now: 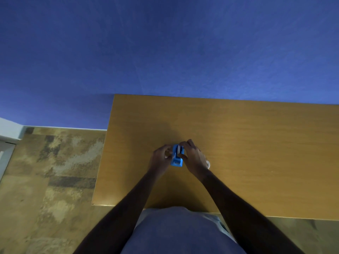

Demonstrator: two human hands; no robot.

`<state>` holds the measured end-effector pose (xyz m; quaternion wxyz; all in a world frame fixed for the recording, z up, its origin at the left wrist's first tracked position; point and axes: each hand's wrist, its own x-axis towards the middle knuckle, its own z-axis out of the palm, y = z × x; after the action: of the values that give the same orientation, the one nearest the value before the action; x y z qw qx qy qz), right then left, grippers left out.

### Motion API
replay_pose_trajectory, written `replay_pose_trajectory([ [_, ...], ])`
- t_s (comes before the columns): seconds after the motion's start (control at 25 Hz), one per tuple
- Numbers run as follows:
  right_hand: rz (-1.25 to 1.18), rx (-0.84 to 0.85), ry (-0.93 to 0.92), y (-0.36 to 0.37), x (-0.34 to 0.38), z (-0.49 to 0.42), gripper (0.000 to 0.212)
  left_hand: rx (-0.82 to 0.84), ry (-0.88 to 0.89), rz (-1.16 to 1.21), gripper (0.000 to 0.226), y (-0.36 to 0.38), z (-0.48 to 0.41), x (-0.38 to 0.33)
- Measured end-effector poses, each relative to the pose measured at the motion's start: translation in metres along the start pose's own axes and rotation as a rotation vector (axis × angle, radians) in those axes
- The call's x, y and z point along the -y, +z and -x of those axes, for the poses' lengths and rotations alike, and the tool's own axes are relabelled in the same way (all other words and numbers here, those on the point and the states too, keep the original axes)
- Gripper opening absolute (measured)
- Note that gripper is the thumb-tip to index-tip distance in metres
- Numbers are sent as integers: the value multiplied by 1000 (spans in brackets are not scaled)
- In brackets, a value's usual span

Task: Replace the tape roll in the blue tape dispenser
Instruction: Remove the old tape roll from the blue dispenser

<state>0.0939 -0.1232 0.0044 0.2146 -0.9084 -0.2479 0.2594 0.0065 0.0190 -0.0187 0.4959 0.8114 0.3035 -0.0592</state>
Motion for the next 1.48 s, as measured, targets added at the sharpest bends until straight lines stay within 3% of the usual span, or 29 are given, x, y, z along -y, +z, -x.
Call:
replay_pose_trajectory([
  [0.12,-109,-52,-13,2,2,9,39,-4,-29,103,34,-3,2,0],
  [0.32,-507,-160,40,1,5,28,37,30,6,306,34,-12,15,-4],
  [0.56,-809,-219,46,-6,15,63,46,-36,114,359,29,-22,49,-14],
  [0.84,-1163,-403,62,-10,32,105,24,-62,299,372,21,-30,90,-36],
  [1.16,-1258,-482,-68,-18,51,133,21,-15,503,330,25,-54,103,-42],
  [1.48,-1253,-529,-90,-10,63,157,27,0,554,363,25,-55,112,-40],
])
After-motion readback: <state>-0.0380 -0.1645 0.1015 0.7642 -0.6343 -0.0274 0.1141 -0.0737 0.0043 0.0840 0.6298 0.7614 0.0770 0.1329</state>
